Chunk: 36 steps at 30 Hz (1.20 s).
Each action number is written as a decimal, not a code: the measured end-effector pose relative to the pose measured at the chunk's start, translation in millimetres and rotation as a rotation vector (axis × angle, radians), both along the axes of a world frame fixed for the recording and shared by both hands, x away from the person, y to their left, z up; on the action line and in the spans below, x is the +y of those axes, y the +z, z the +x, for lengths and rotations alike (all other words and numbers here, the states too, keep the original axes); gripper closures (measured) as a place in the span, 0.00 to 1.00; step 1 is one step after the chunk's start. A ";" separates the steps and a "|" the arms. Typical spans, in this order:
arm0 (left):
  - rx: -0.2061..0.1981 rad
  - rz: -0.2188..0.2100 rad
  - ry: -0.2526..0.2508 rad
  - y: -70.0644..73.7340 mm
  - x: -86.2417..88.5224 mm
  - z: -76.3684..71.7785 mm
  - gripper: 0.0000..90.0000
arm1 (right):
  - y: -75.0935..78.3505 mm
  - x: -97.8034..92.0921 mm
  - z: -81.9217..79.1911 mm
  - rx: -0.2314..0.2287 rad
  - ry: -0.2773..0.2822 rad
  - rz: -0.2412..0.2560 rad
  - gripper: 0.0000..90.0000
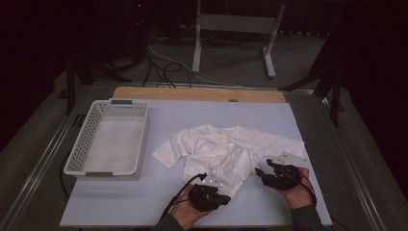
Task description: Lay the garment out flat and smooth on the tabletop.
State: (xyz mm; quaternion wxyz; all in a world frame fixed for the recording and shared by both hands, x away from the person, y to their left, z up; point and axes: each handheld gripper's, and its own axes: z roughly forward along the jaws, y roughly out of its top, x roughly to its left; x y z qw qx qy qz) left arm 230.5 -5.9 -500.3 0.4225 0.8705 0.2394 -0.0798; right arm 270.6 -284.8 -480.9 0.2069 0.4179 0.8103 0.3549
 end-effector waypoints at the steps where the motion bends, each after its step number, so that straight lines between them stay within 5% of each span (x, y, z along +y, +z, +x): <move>1: 0.000 0.000 -0.010 1.4 -0.1 -2.9 0.99 | -0.3 -1.5 -0.4 0.001 -0.002 0.001 0.45; 13: 0.038 -0.062 -0.051 5.1 5.6 -33.2 0.99 | -6.6 1.2 -1.4 0.028 -0.005 0.002 0.47; 16: 0.014 -0.068 -0.076 6.5 -0.5 -38.5 0.96 | -8.4 3.3 -1.8 0.037 0.003 -0.004 0.47; 20: -0.034 -0.060 0.007 9.6 11.2 -28.8 0.69 | -8.6 5.3 -4.3 0.037 0.007 -0.002 0.47; 23: -0.084 -0.061 0.112 13.5 30.5 -15.7 0.58 | -9.5 7.7 -8.7 0.044 0.007 -0.003 0.47; 26: -0.119 -0.082 0.198 13.0 52.7 -2.6 0.58 | -11.1 10.0 -13.2 0.052 0.014 -0.008 0.47; 29: -0.151 -0.049 0.256 8.2 68.0 6.6 0.57 | -12.8 14.5 -18.5 0.060 0.014 -0.019 0.47; 36: -0.140 0.029 0.289 -10.1 75.8 20.3 0.56 | -19.1 25.4 -25.5 0.083 0.054 -0.027 0.50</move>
